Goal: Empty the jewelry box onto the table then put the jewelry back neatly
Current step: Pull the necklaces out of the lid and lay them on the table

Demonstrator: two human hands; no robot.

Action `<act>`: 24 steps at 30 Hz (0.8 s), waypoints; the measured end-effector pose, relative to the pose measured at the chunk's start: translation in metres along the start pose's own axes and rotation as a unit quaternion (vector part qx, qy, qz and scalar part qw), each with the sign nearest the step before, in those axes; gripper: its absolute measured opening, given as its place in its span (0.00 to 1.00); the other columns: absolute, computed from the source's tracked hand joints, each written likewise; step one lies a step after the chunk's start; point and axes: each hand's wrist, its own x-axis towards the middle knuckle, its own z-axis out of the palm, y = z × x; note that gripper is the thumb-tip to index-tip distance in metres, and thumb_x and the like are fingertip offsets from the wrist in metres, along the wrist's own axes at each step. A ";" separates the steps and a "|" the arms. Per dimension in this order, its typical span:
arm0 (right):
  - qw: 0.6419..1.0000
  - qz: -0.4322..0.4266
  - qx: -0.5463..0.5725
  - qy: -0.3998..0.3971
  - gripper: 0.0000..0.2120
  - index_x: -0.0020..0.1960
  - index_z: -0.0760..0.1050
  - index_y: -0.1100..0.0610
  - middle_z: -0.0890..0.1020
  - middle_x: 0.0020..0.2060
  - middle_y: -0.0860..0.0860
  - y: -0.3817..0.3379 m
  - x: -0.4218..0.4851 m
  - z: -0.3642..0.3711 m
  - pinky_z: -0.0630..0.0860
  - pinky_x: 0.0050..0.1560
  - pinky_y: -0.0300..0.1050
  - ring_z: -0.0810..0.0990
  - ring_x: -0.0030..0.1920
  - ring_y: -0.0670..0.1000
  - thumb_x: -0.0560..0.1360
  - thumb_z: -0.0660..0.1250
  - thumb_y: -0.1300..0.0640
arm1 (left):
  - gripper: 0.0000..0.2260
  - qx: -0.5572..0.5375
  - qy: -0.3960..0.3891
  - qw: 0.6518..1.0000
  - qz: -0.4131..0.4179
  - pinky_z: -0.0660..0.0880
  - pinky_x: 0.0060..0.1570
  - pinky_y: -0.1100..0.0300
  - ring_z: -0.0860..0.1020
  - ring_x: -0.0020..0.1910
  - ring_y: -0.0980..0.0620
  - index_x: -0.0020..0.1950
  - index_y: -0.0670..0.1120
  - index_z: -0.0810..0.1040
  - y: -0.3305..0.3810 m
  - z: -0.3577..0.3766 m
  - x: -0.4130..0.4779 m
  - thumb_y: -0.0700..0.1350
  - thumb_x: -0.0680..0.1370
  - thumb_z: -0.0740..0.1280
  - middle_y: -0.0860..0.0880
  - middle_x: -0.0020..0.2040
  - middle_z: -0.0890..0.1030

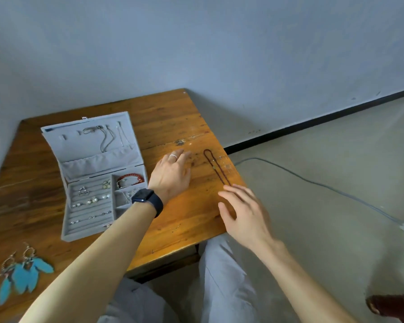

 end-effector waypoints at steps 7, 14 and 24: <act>0.994 -0.101 -0.018 -0.040 0.16 0.63 0.79 0.50 0.79 0.63 0.46 -0.067 0.069 0.019 0.71 0.69 0.49 0.71 0.69 0.48 0.79 0.61 0.48 | 0.23 0.015 0.071 0.996 -0.060 0.64 0.73 0.47 0.65 0.75 0.44 0.77 0.53 0.66 -0.051 -0.044 -0.061 0.50 0.81 0.61 0.47 0.78 0.65; 0.985 -0.157 -0.022 -0.074 0.16 0.65 0.77 0.50 0.78 0.64 0.45 -0.130 0.120 0.053 0.71 0.65 0.45 0.71 0.67 0.47 0.80 0.62 0.48 | 0.23 0.042 0.133 0.984 -0.110 0.59 0.75 0.49 0.61 0.78 0.45 0.77 0.54 0.65 -0.111 -0.084 -0.092 0.49 0.80 0.62 0.47 0.78 0.64; 0.979 -0.199 -0.033 0.012 0.16 0.62 0.79 0.53 0.76 0.64 0.52 -0.185 0.201 0.094 0.74 0.63 0.50 0.72 0.65 0.54 0.76 0.68 0.49 | 0.32 -0.016 0.265 0.948 -0.173 0.66 0.72 0.45 0.60 0.77 0.40 0.78 0.51 0.63 -0.184 -0.127 -0.066 0.43 0.74 0.69 0.42 0.79 0.60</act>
